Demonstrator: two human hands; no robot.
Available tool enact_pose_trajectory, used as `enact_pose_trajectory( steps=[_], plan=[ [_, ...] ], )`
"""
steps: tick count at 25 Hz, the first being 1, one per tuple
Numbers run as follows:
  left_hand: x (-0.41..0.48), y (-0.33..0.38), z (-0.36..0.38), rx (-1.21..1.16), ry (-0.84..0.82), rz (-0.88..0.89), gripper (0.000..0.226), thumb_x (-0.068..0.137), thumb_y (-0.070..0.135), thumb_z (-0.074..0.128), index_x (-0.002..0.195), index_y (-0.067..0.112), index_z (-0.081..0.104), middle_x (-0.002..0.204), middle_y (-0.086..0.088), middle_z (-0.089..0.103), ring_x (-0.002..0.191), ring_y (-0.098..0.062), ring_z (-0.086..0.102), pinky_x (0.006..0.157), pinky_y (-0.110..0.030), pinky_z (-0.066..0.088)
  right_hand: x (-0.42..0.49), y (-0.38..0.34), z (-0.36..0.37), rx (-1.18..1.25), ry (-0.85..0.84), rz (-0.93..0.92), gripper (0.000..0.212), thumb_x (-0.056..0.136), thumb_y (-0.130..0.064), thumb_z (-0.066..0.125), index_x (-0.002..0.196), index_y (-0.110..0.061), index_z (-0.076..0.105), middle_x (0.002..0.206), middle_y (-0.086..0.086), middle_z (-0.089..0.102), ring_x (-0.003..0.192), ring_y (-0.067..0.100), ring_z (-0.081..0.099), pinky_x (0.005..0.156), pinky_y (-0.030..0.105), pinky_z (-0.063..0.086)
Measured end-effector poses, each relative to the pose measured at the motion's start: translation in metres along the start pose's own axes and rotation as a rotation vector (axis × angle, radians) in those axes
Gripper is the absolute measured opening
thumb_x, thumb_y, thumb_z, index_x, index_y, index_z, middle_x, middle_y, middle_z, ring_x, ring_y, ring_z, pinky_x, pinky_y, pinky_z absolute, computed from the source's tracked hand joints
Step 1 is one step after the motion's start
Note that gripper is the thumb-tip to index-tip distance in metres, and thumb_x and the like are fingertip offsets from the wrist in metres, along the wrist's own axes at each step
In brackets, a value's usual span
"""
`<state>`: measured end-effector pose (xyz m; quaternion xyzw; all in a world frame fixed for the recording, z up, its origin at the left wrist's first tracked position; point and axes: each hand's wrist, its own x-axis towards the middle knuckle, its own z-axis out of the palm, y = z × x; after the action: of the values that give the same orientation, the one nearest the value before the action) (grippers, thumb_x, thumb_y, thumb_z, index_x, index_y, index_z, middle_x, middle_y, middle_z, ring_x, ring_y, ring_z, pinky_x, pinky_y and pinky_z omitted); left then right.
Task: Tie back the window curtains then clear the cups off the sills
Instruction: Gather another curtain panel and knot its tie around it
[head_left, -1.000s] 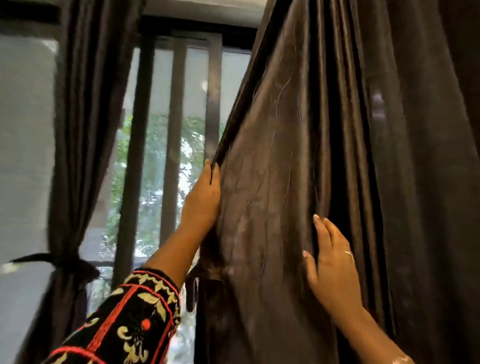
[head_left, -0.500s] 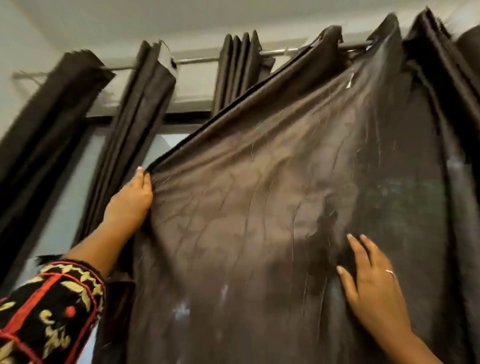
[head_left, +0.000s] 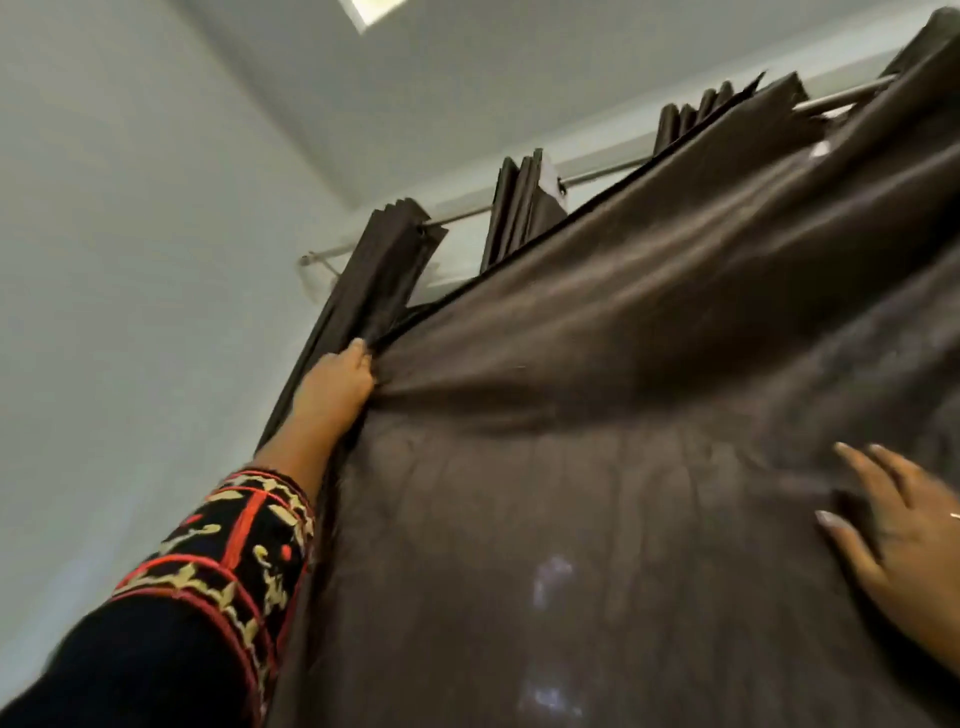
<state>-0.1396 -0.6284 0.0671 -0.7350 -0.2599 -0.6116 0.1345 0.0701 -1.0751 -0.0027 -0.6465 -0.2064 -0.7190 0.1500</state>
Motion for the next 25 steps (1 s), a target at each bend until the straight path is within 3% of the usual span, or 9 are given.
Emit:
enact_pose_trajectory(
  steps=[4, 7, 10, 14, 17, 21, 25],
  plan=[
    [0.000, -0.030, 0.000, 0.166, -0.022, -0.037, 0.046, 0.099, 0.015, 0.032, 0.143, 0.005, 0.024, 0.152, -0.015, 0.020, 0.127, -0.034, 0.040, 0.105, -0.037, 0.032, 0.003, -0.019, -0.006, -0.004, 0.003, 0.009, 0.055, 0.084, -0.039, 0.053, 0.125, -0.003, 0.054, 0.119, 0.025, 0.056, 0.106, 0.043, 0.056, 0.086, 0.053, 0.048],
    [-0.027, 0.001, 0.015, 0.081, -0.008, 0.086, 0.054, 0.094, 0.006, 0.037, 0.145, 0.004, 0.019, 0.153, -0.019, 0.015, 0.137, -0.032, 0.029, 0.111, -0.038, 0.029, 0.000, 0.003, -0.011, -0.027, -0.017, 0.032, 0.058, 0.074, -0.021, 0.075, 0.125, -0.002, 0.055, 0.117, 0.024, 0.058, 0.105, 0.042, 0.058, 0.082, 0.051, 0.051],
    [-0.055, 0.047, 0.016, -0.186, -0.011, 0.100, 0.055, 0.086, 0.001, 0.050, 0.139, 0.005, 0.038, 0.150, -0.020, 0.023, 0.133, -0.036, 0.035, 0.101, -0.045, 0.041, 0.000, 0.029, -0.023, -0.020, 0.008, 0.046, 0.056, 0.072, -0.016, 0.076, 0.122, 0.000, 0.056, 0.115, 0.025, 0.058, 0.104, 0.043, 0.058, 0.082, 0.051, 0.051],
    [-0.077, 0.143, -0.026, -0.419, 0.082, 0.214, 0.037, 0.090, 0.013, 0.054, 0.127, 0.008, 0.056, 0.143, -0.018, 0.040, 0.110, -0.039, 0.058, 0.077, -0.043, 0.051, -0.002, 0.079, -0.050, -0.006, 0.005, 0.051, 0.052, 0.077, -0.018, 0.072, 0.124, -0.002, 0.055, 0.121, 0.023, 0.056, 0.110, 0.041, 0.054, 0.089, 0.050, 0.048],
    [-0.084, 0.205, -0.062, -0.502, 0.170, 0.267, 0.037, 0.092, 0.021, 0.053, 0.127, 0.010, 0.055, 0.143, -0.014, 0.041, 0.112, -0.035, 0.058, 0.082, -0.042, 0.049, -0.005, 0.116, -0.068, -0.015, -0.019, 0.067, 0.051, 0.078, -0.018, 0.071, 0.124, -0.003, 0.055, 0.123, 0.021, 0.054, 0.112, 0.040, 0.053, 0.090, 0.049, 0.047],
    [-0.098, 0.295, -0.103, -0.611, 0.184, 0.326, 0.056, 0.086, 0.042, 0.038, 0.129, 0.009, 0.051, 0.144, -0.012, 0.040, 0.122, -0.033, 0.050, 0.091, -0.044, 0.045, -0.013, 0.183, -0.098, -0.089, 0.015, 0.012, 0.051, 0.066, -0.012, 0.080, 0.112, 0.000, 0.062, 0.109, 0.023, 0.061, 0.096, 0.042, 0.061, 0.078, 0.049, 0.052],
    [-0.123, 0.390, -0.123, -0.603, 0.163, 0.429, 0.047, 0.092, 0.037, 0.048, 0.129, 0.008, 0.052, 0.144, -0.011, 0.041, 0.119, -0.031, 0.054, 0.088, -0.041, 0.048, -0.022, 0.250, -0.137, -0.113, 0.013, 0.028, 0.042, 0.073, -0.015, 0.073, 0.112, -0.001, 0.062, 0.107, 0.020, 0.061, 0.095, 0.040, 0.061, 0.079, 0.047, 0.051]
  ],
)
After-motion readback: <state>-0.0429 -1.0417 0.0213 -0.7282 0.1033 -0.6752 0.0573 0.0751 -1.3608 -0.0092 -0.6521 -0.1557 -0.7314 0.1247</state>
